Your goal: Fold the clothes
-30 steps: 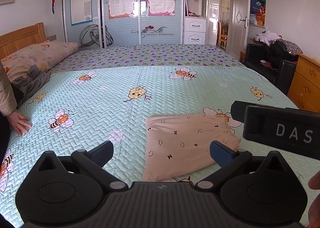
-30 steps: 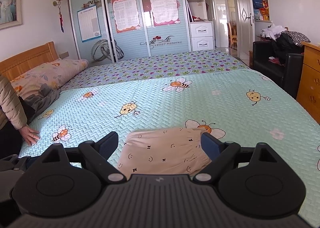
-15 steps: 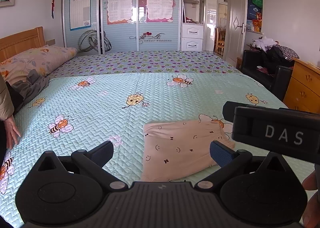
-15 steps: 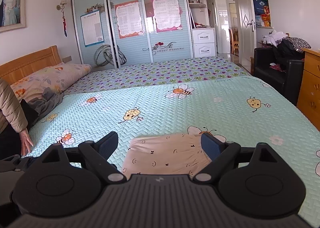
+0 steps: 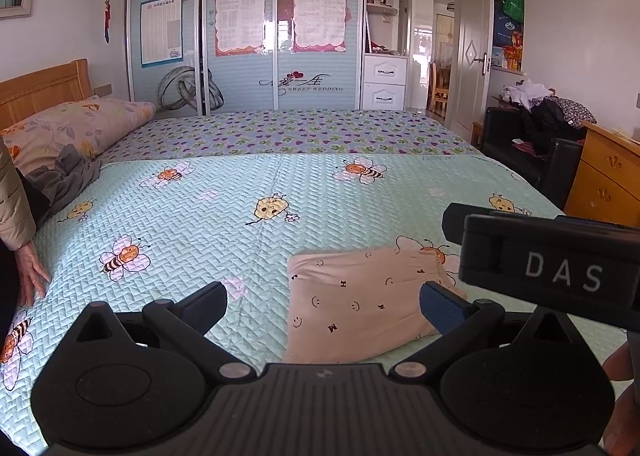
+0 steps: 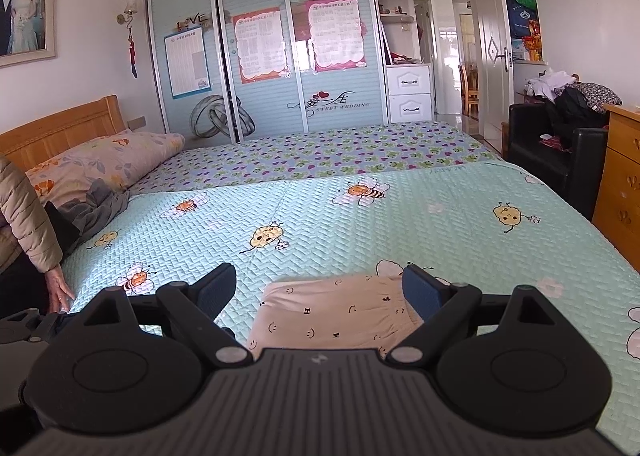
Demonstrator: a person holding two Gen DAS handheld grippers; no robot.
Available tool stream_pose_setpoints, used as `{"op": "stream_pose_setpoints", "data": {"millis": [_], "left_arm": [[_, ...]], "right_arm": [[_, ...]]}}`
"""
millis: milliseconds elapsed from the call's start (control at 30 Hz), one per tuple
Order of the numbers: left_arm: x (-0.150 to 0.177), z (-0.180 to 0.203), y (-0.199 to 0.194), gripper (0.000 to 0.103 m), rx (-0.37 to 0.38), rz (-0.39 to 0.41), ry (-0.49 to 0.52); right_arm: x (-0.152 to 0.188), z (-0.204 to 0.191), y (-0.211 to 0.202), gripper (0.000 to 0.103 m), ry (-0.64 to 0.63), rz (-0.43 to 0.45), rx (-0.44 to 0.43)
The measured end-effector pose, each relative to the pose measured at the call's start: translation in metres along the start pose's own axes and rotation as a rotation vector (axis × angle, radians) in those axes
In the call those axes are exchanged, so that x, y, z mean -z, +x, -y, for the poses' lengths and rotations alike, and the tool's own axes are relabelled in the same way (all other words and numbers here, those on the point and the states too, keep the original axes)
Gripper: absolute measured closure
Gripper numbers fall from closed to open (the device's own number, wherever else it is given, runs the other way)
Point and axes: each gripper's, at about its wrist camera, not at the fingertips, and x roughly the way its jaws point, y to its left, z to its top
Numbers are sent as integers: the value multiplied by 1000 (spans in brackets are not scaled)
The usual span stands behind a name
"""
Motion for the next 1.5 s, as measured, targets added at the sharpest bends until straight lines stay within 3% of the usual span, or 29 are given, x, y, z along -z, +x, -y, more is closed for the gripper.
{"op": "stream_pose_setpoints", "data": {"millis": [1500], "left_arm": [[-4, -2, -42, 1, 26, 83, -23]], "right_arm": [[-15, -18, -37, 11, -48, 85, -11]]}}
